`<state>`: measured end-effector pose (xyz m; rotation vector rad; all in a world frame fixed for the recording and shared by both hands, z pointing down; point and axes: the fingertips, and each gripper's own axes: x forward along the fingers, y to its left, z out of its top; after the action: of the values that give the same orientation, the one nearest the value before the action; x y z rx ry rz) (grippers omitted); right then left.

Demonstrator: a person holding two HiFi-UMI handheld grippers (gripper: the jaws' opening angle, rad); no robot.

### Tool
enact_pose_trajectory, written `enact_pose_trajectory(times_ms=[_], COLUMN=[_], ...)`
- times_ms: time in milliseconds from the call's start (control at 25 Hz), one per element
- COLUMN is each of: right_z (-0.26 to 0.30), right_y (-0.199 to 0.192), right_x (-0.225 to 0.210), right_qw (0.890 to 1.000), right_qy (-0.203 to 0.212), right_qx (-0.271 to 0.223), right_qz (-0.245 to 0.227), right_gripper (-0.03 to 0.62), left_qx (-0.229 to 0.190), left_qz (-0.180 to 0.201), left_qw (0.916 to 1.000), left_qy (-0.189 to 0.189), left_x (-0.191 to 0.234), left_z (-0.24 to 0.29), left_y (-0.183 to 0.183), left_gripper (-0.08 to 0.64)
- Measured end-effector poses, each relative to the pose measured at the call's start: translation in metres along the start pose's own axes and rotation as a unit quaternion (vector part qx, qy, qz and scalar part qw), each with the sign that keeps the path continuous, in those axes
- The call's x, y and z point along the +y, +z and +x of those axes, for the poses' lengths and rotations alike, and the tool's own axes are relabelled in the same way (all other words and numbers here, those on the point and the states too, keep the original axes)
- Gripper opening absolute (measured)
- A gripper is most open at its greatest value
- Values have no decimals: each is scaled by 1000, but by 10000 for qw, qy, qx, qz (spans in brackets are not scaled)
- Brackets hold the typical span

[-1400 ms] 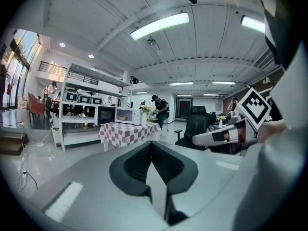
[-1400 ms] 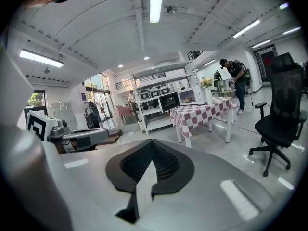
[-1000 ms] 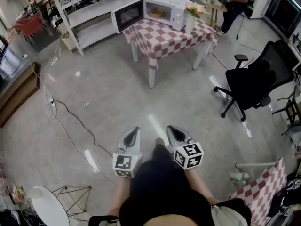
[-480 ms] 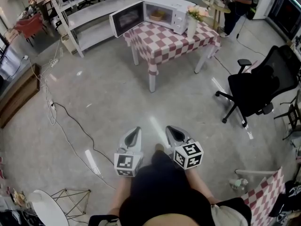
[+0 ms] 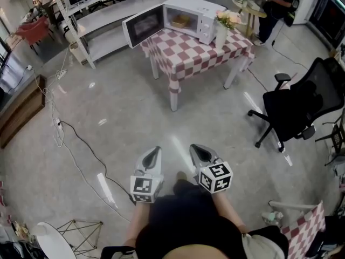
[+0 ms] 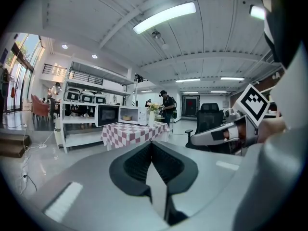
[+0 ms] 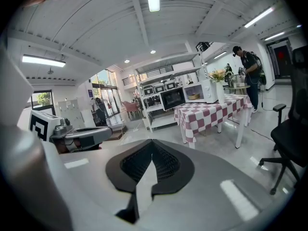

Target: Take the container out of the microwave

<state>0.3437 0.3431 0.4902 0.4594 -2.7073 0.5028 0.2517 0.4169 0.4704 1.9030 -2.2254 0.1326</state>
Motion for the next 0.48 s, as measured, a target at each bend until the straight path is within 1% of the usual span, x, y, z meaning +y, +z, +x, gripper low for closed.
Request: enact_pose_trajectory(times_ms=[480], right_z=[37], right_y=[18], right_x=[-36], right_qw=[9999], right_qy=[96], right_qx=[63], right_qz=[9], right_gripper=[2], left_qx=[52], left_qz=[31], left_qw=[9999], left_qy=[101], left_x=[21], left_z=[51], left_y=[6], left_gripper=[9])
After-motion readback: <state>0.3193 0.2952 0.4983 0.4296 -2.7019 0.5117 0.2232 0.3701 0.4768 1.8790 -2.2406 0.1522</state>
